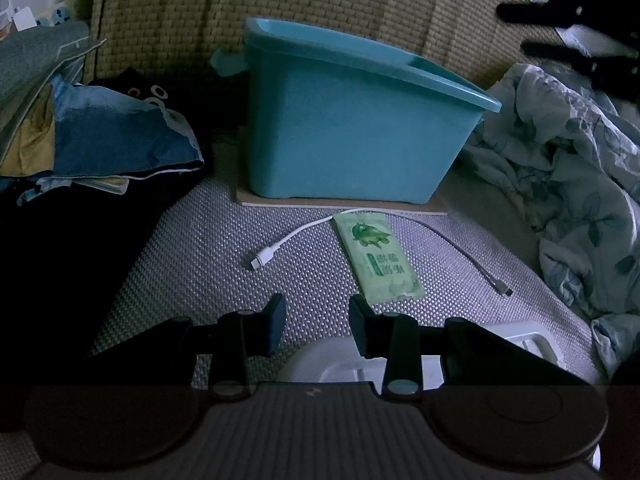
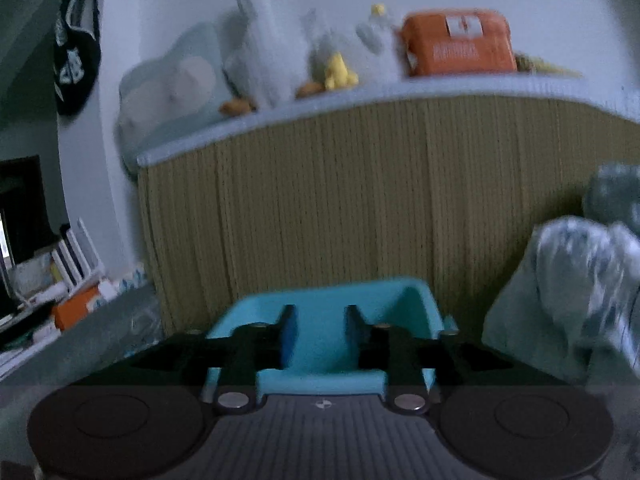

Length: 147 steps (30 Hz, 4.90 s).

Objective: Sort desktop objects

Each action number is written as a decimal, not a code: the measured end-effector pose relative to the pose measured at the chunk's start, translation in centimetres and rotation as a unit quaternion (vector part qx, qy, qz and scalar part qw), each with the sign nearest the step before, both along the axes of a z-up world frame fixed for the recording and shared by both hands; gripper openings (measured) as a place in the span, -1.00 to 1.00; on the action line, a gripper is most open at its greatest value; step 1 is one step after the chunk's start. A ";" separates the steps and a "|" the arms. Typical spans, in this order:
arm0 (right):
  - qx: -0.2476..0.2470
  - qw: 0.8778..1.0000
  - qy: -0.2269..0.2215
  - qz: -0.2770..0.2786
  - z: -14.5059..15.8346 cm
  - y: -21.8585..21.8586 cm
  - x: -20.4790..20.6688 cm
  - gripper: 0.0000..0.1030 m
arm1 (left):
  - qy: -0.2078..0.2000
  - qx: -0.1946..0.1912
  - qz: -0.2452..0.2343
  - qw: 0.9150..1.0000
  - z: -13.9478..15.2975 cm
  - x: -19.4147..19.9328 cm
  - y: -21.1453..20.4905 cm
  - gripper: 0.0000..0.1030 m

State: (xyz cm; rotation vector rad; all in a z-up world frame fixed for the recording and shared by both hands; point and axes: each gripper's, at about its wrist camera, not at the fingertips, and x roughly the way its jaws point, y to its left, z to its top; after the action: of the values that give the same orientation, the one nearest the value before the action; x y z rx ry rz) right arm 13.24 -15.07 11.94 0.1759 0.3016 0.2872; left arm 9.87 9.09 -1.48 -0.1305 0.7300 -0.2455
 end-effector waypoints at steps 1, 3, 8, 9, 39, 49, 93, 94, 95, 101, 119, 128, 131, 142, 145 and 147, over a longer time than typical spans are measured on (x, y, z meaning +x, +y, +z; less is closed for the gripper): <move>0.004 1.000 0.015 0.002 -0.5 0.0 0.2 -0.12 | 0.000 0.000 0.000 1.000 0.0 0.0 0.0 -0.24; 0.005 0.999 0.050 0.015 -1.6 0.4 0.7 -0.05 | 0.000 -0.001 0.000 1.000 0.0 0.0 0.0 -0.24; -0.018 0.993 0.110 0.030 -4.6 2.3 1.4 0.42 | 0.000 -0.002 0.000 1.000 0.0 0.0 0.1 -0.24; -0.026 0.992 0.123 0.032 -5.2 2.8 1.6 0.42 | 0.000 -0.003 0.001 1.000 0.0 0.0 0.1 -0.24; -0.148 0.949 0.272 0.066 -15.6 7.9 5.6 0.50 | 0.000 -0.010 0.001 1.000 0.1 0.2 0.1 -0.24; -0.132 0.948 0.285 0.055 -15.2 6.3 6.5 0.01 | 0.001 -0.009 -0.003 1.000 0.1 0.2 0.3 -0.23; -0.147 0.981 0.081 0.099 -0.5 7.4 0.5 -0.50 | 0.000 -0.008 -0.004 1.000 0.1 0.1 0.2 -0.23; -0.147 0.981 0.077 0.097 -0.2 7.5 0.8 -0.50 | 0.000 -0.008 -0.004 1.000 0.2 0.1 0.2 -0.23; -0.146 0.982 0.073 0.095 0.1 7.7 1.1 -0.50 | 0.000 -0.008 -0.004 1.000 0.2 0.1 0.2 -0.22; -0.138 0.987 0.045 0.075 1.9 7.8 2.9 -0.50 | -0.001 -0.010 -0.005 1.000 0.2 0.1 0.3 -0.23; -0.081 0.994 0.065 -0.015 -1.2 6.8 9.5 -0.47 | -0.001 -0.014 -0.005 1.000 0.1 0.2 0.3 -0.23; -0.101 0.993 0.058 -0.009 -1.5 7.2 8.9 -0.44 | -0.001 -0.014 -0.007 1.000 0.0 0.2 0.3 -0.23; -0.101 0.993 0.062 -0.011 -1.6 7.2 9.1 -0.40 | -0.001 -0.013 -0.007 1.000 0.0 0.2 0.3 -0.23; -0.073 0.994 0.075 -0.021 -1.6 6.1 9.2 -0.18 | -0.001 -0.014 -0.007 1.000 0.0 0.2 0.3 -0.23; -0.074 0.994 0.074 -0.023 -1.6 6.0 9.2 -0.12 | -0.001 -0.014 -0.007 1.000 0.0 0.3 0.3 -0.23; -0.074 0.994 0.073 -0.024 -1.6 6.0 9.1 -0.11 | -0.001 -0.014 -0.007 1.000 0.0 0.3 0.3 -0.23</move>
State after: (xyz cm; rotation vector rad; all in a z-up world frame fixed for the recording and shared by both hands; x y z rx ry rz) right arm 22.35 -9.09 10.32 0.0574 0.4621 0.2042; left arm 10.13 9.42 -1.52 -0.1512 0.7261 -0.2689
